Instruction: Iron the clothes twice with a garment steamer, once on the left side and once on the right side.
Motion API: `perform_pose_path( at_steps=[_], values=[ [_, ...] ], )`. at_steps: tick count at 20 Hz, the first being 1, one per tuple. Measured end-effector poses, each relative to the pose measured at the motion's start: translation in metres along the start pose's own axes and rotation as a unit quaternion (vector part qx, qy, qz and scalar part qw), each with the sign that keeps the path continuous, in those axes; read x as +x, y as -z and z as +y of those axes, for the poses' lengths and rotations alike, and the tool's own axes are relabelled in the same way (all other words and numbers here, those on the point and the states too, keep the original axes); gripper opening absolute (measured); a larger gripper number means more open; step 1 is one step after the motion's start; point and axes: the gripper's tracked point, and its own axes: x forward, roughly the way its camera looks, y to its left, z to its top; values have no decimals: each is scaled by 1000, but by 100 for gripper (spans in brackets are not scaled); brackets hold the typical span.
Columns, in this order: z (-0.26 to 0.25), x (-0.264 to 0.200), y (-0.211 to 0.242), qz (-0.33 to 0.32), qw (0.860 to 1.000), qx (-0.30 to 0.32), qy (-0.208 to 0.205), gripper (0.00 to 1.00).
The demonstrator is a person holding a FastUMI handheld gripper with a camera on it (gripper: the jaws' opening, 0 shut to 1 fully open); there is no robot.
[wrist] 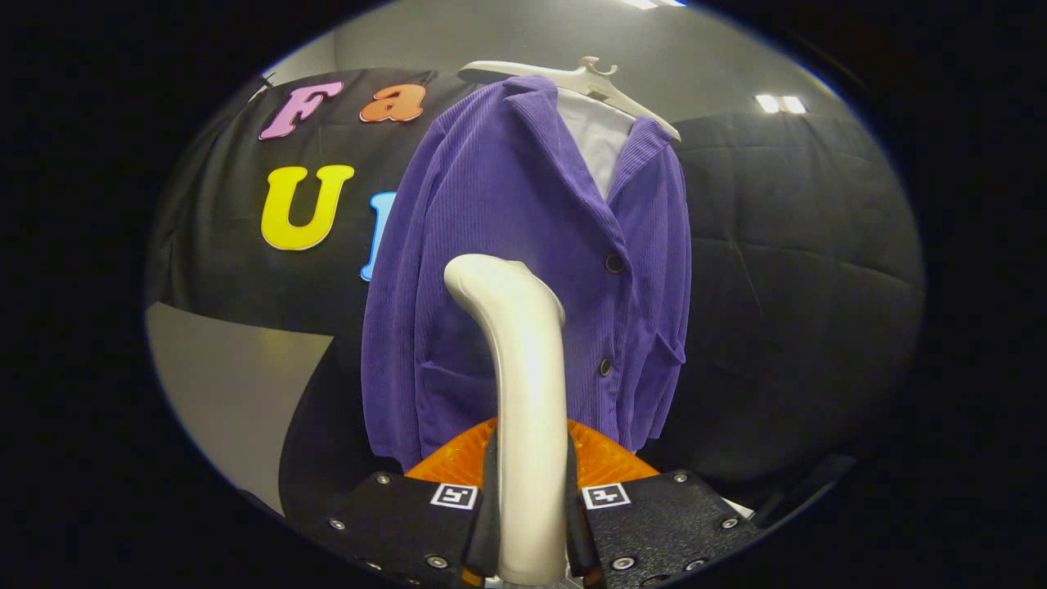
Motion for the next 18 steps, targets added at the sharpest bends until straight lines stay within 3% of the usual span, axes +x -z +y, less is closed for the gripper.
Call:
perform_pose_path(
  at_steps=[18],
  values=[
    [13,4,117,115,993,4,-13,32]
  ],
)
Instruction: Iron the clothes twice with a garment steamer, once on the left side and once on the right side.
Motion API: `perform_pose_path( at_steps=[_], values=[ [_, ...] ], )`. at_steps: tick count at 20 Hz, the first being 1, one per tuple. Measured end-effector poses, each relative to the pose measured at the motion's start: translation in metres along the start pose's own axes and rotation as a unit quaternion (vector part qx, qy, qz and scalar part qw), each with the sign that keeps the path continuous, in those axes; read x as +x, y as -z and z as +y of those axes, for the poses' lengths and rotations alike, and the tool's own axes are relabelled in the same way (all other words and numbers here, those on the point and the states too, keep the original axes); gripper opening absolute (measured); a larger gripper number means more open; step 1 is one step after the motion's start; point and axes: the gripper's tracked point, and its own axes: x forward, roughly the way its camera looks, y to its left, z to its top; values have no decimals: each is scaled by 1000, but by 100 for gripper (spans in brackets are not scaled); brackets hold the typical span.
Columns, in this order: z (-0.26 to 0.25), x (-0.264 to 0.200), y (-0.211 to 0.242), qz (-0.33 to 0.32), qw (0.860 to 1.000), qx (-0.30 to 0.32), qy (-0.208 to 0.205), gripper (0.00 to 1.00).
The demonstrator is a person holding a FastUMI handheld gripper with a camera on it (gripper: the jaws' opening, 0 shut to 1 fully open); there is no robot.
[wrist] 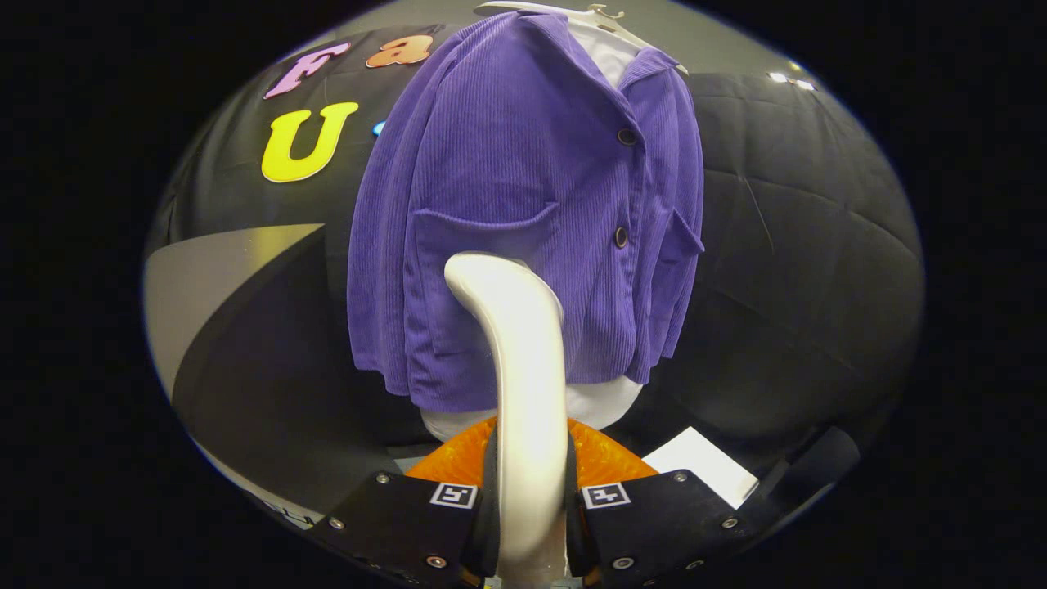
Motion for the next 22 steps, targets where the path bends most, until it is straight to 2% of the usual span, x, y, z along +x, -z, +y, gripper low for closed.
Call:
perform_pose_path(
  at_steps=[6,11,16,22],
  values=[
    [-3,-16,19,4,1000,17,-14,32],
    [-24,-49,25,-22,999,23,11,32],
    [-46,-80,38,-21,998,46,26,32],
    [-81,-93,17,-27,996,66,50,32]
  ],
)
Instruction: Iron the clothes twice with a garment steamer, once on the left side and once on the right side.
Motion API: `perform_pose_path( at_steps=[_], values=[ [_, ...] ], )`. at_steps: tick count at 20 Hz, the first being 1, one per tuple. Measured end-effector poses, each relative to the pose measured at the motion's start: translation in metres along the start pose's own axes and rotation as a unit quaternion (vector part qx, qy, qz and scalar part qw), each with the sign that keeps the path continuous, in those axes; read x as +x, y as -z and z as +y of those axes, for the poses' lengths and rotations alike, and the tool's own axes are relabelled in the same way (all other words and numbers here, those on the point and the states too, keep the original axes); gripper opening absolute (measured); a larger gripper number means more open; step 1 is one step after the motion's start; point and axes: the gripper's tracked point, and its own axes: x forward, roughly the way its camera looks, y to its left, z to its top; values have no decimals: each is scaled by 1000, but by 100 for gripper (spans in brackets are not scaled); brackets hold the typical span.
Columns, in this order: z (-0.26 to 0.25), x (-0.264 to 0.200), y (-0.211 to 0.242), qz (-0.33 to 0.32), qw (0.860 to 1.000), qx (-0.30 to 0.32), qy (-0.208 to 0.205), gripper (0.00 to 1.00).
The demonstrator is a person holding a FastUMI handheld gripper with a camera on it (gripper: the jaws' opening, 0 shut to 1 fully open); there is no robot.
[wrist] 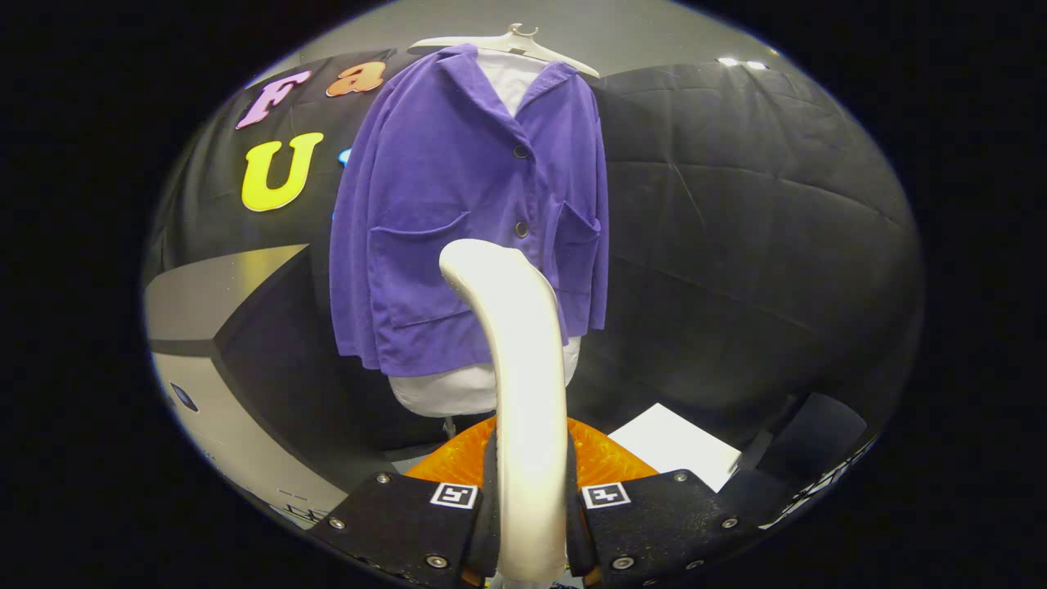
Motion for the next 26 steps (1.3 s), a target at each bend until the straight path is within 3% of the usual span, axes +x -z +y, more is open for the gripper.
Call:
perform_pose_path(
  at_steps=[15,22,26],
  values=[
    [-58,5,-192,-139,989,48,30,32],
    [-64,26,-286,-209,975,54,43,32],
    [-55,51,-321,-218,974,55,41,32]
  ],
)
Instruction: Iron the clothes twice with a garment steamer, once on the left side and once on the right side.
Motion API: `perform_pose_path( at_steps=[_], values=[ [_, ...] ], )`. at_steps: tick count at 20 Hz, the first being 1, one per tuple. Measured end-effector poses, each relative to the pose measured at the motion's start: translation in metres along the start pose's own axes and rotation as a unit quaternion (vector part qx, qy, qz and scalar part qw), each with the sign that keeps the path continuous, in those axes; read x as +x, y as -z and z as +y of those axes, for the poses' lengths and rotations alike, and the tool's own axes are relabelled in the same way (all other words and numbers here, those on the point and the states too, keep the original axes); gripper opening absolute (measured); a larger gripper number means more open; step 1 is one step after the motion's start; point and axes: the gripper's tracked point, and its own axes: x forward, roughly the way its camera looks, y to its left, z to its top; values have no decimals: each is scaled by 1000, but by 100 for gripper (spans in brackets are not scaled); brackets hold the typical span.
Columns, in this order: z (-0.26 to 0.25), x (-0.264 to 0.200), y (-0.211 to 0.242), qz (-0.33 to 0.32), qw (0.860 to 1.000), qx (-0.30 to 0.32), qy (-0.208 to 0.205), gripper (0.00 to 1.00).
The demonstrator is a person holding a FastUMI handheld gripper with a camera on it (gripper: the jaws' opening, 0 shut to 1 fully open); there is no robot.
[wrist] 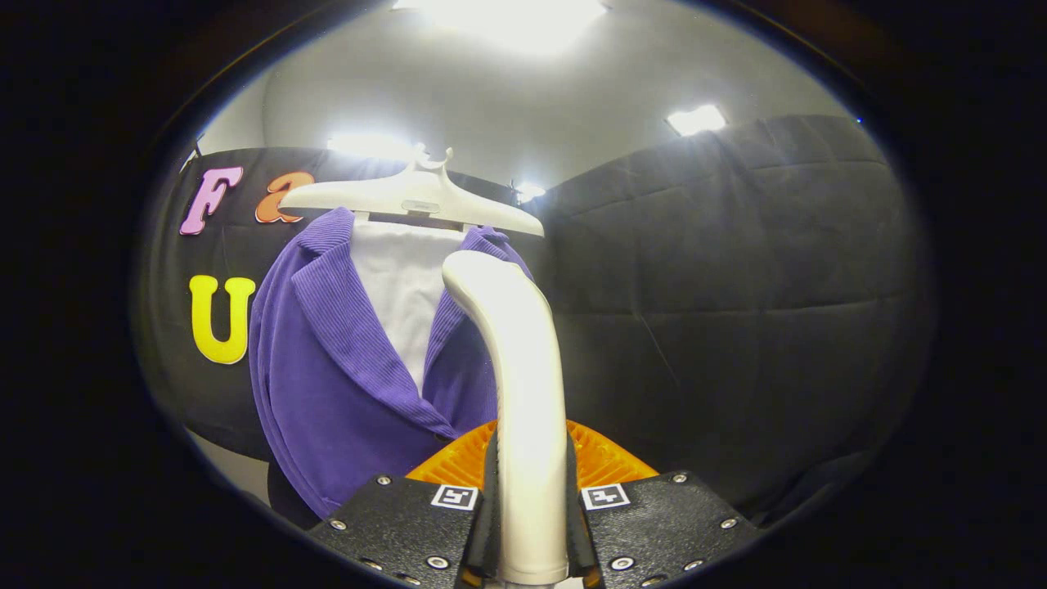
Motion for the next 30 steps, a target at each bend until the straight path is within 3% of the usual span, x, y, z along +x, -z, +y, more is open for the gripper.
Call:
perform_pose_path(
  at_steps=[4,12,26,30],
  values=[
    [11,33,5,5,1000,9,-3,32],
    [7,60,79,66,998,-9,5,33],
    [-23,36,203,178,983,-42,28,33],
    [-22,35,212,198,978,-48,31,33]
  ],
)
